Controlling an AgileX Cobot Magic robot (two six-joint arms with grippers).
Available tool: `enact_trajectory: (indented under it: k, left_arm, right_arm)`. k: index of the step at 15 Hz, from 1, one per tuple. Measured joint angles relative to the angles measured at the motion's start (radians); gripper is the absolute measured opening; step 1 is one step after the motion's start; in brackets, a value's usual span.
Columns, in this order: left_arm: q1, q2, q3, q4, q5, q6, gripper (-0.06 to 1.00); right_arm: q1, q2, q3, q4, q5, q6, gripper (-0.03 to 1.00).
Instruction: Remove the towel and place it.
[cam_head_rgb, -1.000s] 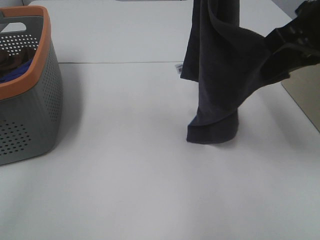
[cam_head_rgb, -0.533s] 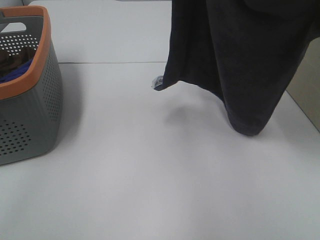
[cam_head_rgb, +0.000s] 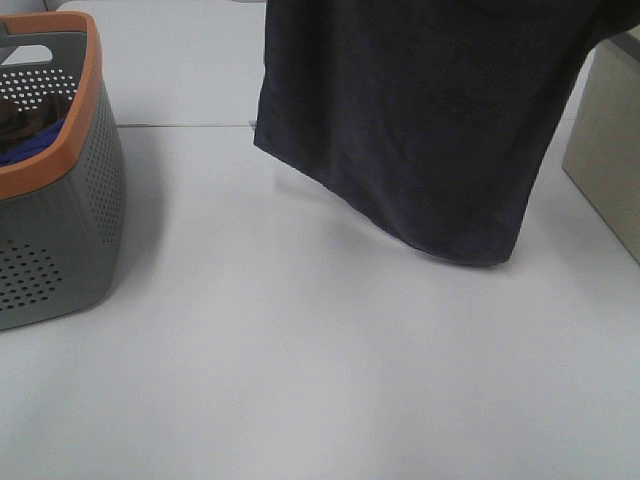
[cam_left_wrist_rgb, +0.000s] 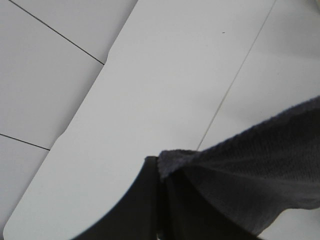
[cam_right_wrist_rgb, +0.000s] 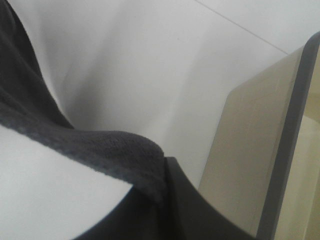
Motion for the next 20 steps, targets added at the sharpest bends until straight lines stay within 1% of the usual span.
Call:
enact_trajectory:
  k: [3, 5, 6, 10, 11, 12, 14, 16, 17, 19, 20]
  left_arm:
    - [0.064, 0.039, 0.0, 0.001, -0.079, -0.065, 0.0]
    - [0.102, 0.076, 0.0, 0.005, -0.153, -0.107, 0.0]
    - [0.123, 0.104, 0.0, 0.005, -0.244, -0.134, 0.0]
    - [0.184, 0.196, 0.0, 0.006, -0.522, -0.159, 0.0]
    - [0.202, 0.219, 0.0, 0.007, -0.576, -0.159, 0.0]
    - [0.209, 0.227, 0.0, 0.008, -0.599, -0.159, 0.0]
    - [0.241, 0.254, 0.0, 0.009, -0.655, -0.159, 0.0]
    - [0.255, 0.275, 0.0, 0.01, -0.649, -0.157, 0.0]
    - [0.254, 0.283, 0.0, 0.01, -0.612, -0.154, 0.0]
    - [0.221, 0.296, 0.0, 0.012, -0.432, -0.144, 0.0]
    - [0.204, 0.298, 0.0, 0.012, -0.344, -0.143, 0.0]
  right_arm:
    - [0.0, 0.095, -0.085, -0.019, -0.068, -0.029, 0.0]
    - [0.0, 0.145, -0.143, -0.024, -0.104, -0.041, 0.0]
    - [0.0, 0.232, -0.231, -0.036, -0.166, -0.055, 0.0]
    - [0.0, 0.413, -0.418, -0.04, -0.323, -0.058, 0.0]
    - [0.0, 0.448, -0.455, -0.04, -0.362, -0.058, 0.0]
    - [0.0, 0.463, -0.472, -0.04, -0.383, -0.058, 0.0]
    - [0.0, 0.507, -0.514, -0.04, -0.469, -0.058, 0.0]
    - [0.0, 0.535, -0.518, -0.04, -0.513, -0.061, 0.0]
    - [0.0, 0.55, -0.518, -0.04, -0.514, -0.072, 0.0]
    - [0.0, 0.58, -0.505, -0.036, -0.384, -0.077, 0.0]
    - [0.0, 0.588, -0.503, -0.023, -0.289, -0.078, 0.0]
